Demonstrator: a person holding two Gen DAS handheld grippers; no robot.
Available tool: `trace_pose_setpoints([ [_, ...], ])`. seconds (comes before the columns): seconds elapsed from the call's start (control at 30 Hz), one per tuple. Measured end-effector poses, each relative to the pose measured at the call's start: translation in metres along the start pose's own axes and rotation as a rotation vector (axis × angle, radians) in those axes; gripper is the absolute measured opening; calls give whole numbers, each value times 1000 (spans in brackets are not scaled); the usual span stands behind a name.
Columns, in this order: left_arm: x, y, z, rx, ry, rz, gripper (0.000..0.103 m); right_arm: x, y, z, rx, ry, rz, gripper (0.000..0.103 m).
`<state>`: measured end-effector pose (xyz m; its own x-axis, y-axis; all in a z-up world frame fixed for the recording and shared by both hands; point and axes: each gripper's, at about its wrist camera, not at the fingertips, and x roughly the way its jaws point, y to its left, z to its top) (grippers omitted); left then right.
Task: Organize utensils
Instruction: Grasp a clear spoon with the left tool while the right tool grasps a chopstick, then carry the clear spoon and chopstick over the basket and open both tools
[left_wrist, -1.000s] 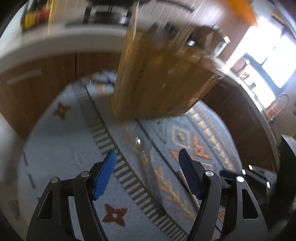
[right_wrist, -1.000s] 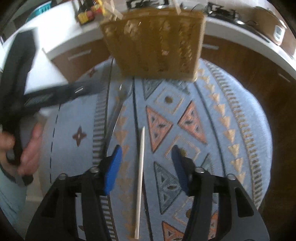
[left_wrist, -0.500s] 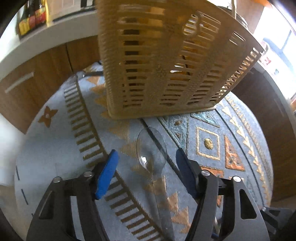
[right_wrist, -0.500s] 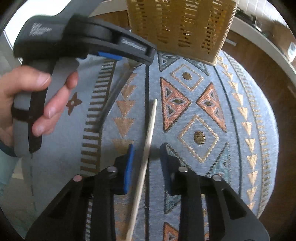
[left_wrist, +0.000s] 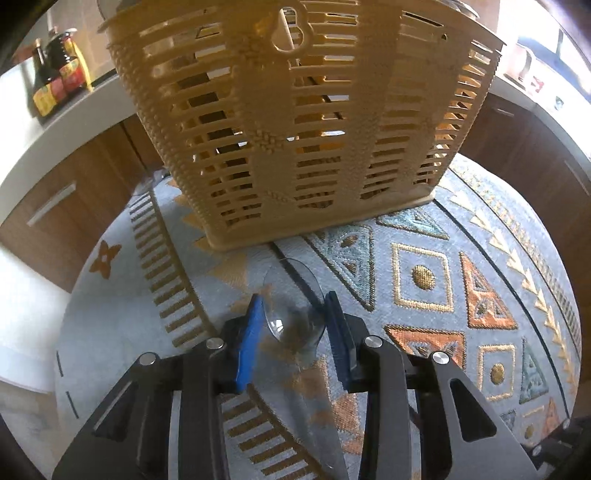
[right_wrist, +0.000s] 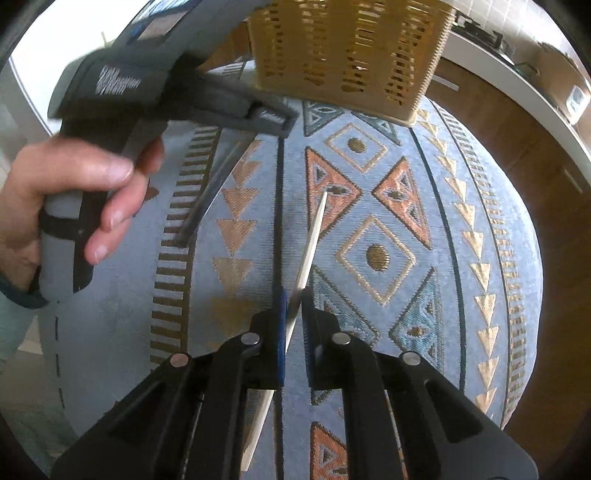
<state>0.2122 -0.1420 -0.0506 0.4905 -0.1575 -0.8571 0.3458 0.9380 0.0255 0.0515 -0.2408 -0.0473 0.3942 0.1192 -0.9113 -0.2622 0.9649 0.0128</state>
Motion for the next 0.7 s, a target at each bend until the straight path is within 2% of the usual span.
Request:
trace_pose_setpoints([
  [0.07, -4, 5, -1, -14, 1, -19, 32, -5, -5, 4, 18, -4, 21, 6],
  [0.17, -14, 19, -9, -66, 16, -97, 32, -11, -15, 5, 48, -7, 47, 5],
  [0.3, -36, 39, -32, -112, 29, -174, 32, -3, -26, 13, 68, 15, 71, 5],
  [0.57, -80, 55, -77, -82, 11, -205, 32, 8, -46, 20, 159, 87, 106, 6],
  [0.63, -85, 56, -79, -76, 2, -211, 32, 9, -50, 22, 186, 114, 131, 11],
  [0.7, -90, 55, -85, -69, -6, -232, 32, 9, -52, 25, 206, 132, 138, 28],
])
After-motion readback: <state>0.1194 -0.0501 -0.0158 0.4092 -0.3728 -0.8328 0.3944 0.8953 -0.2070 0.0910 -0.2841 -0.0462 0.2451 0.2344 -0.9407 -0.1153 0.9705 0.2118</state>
